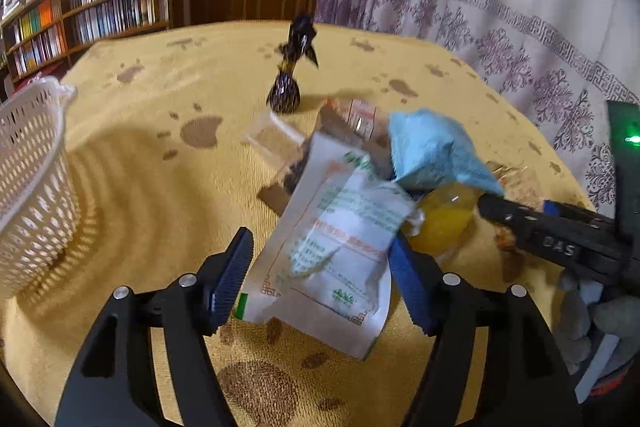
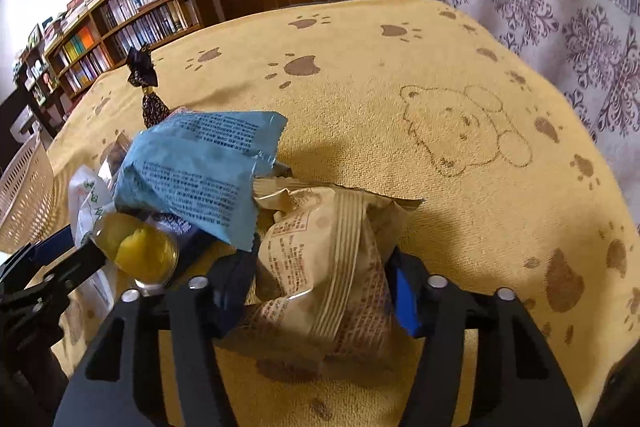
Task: Organize snacks
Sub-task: 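Reach the left tool to the white-green pouch while the right tool reaches the tan bag, then close the left tool on the white pouch while the right tool grips the tan bag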
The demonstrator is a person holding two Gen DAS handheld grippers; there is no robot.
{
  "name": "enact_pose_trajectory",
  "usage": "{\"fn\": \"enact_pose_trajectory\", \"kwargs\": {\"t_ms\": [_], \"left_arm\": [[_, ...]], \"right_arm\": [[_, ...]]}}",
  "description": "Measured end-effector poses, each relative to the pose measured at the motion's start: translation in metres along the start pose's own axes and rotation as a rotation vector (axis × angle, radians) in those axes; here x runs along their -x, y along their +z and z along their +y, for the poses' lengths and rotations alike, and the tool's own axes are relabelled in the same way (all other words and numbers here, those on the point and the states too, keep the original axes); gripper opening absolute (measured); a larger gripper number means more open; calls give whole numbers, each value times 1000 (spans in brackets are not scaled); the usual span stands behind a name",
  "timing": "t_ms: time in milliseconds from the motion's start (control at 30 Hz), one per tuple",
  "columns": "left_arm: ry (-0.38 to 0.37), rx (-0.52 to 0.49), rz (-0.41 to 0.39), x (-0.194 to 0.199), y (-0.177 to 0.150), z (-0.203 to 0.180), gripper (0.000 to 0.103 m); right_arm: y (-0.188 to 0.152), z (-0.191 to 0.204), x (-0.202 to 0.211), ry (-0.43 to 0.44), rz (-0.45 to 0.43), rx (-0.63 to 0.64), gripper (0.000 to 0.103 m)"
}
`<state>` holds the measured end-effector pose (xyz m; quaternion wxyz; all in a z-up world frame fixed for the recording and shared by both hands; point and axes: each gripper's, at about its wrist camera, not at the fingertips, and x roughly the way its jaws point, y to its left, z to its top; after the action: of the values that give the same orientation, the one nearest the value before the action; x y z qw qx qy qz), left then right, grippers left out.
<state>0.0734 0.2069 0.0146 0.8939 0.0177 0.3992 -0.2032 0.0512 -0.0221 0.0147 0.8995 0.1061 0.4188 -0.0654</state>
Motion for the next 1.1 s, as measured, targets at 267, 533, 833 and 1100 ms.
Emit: {"fn": "enact_pose_trajectory", "kwargs": {"t_ms": [267,533,833,1100], "left_arm": [[3,-25,5,-1,-4,-4,48],[6,-10,-41,20,1,-3,34],[16,-11,-56,22,3,-3,47],[28,5,34,-10,4,3,84]], "right_arm": [[-11,0,13,3,-27,17,53],[-16,-10,35,-13,-72,-12,53],[-21,-10,39,3,-64,-14,53],[-26,-7,34,39,-36,-15,53]]}}
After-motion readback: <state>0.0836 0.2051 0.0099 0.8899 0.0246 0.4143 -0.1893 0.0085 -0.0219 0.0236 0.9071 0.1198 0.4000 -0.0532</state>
